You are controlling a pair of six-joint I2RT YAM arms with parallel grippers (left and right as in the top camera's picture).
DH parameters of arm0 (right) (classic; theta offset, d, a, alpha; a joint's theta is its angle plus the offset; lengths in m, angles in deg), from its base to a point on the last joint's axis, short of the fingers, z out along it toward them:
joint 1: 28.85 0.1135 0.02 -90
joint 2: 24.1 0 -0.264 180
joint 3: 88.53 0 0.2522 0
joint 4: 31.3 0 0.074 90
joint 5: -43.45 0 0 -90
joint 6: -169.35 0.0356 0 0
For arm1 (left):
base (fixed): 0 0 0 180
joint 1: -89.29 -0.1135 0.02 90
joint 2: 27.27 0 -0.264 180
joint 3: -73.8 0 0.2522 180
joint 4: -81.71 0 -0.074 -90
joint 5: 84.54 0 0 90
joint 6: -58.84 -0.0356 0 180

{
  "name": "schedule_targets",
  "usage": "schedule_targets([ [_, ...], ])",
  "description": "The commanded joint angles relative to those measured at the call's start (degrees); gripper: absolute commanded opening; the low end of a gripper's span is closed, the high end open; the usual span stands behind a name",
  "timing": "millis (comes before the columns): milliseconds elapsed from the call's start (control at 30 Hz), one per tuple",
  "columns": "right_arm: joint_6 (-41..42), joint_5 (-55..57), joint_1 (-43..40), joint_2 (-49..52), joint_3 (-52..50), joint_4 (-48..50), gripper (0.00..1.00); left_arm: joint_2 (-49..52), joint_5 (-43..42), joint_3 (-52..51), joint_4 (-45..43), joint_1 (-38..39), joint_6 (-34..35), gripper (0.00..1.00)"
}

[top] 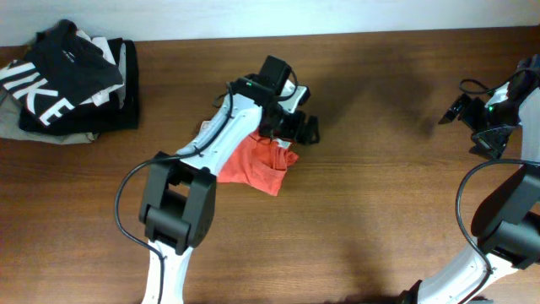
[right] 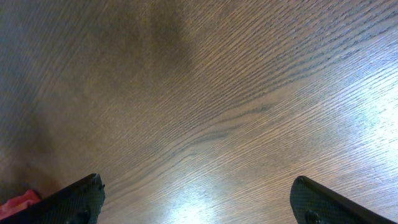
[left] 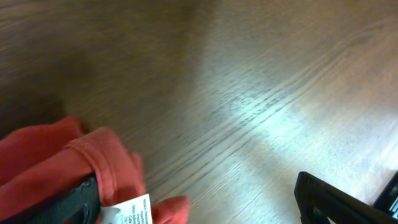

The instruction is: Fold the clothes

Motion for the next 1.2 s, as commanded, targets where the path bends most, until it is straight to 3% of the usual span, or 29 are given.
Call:
schedule_targets([
  [0,0.3,0.3,0.0,0.2,1.0,0.0,0.99,0.8,-0.7,-0.2,-0.3,1.6,0.1,0.99],
  [233,0.3,0.3,0.0,0.2,1.0,0.0,0.99,3.2,-0.6,0.3,0.8,3.4,0.1,0.99],
  [367,0.3,0.3,0.0,0.2,1.0,0.0,0.99,-2.0,-0.5,7.5,8.7,3.4,-4.9,0.99],
  [567,0.3,0.3,0.0,0.2,1.0,0.0,0.99,-8.0,18.0,11.0,24.6,2.5,-4.6,0.99],
  [833,0.3,0.3,0.0,0.2,1.0,0.0,0.99,0.8,14.8,8.9,27.4,3.7,-4.4,0.99],
  [1000,0.3,0.3,0.0,0.2,1.0,0.0,0.99,5.5,5.4,8.8,27.6,4.3,-4.5,0.99],
  [1167,0.3,0.3,0.0,0.2,1.0,0.0,0.99,5.5,2.4,8.8,27.1,8.8,-4.5,0.98],
])
